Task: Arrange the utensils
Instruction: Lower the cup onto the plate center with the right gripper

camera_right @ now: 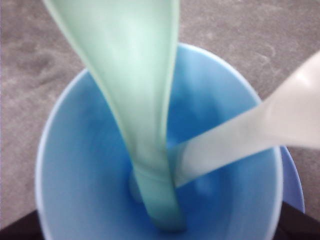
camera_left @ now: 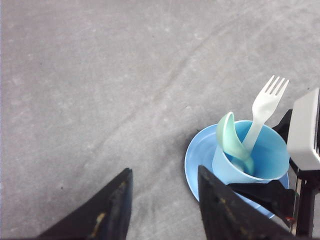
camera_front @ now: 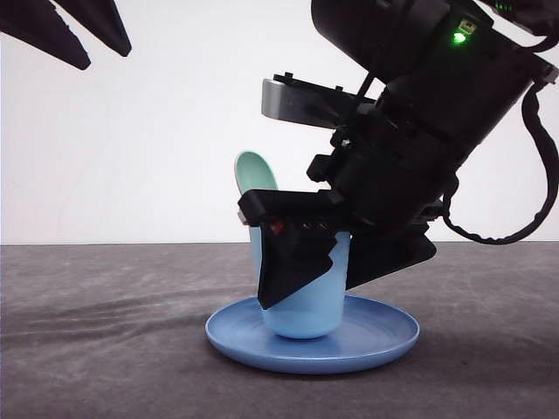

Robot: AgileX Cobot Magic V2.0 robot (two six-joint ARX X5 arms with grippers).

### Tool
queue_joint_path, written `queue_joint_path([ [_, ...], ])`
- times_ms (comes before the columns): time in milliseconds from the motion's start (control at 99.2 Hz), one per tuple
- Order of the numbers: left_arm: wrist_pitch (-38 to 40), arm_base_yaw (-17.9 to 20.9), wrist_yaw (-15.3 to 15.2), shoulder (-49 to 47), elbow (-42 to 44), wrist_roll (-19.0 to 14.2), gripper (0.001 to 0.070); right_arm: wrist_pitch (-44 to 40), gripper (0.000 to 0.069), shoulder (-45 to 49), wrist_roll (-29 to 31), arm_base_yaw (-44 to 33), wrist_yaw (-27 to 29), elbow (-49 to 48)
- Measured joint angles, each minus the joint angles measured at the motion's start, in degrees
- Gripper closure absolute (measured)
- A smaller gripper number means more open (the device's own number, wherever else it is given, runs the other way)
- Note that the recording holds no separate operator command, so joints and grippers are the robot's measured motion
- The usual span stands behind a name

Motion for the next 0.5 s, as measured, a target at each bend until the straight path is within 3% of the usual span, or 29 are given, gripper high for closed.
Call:
queue_joint_path([
  [323, -0.2, 0.0, 0.0, 0.0, 0.0, 0.0, 0.047, -0.1, 0.0272, 0.0, 0.0, 0.0, -0.2, 0.0],
  [504, -0.2, 0.0, 0.0, 0.0, 0.0, 0.0, 0.047, -0.4, 0.0185, 0.0, 0.5, 0.0, -0.2, 0.0],
])
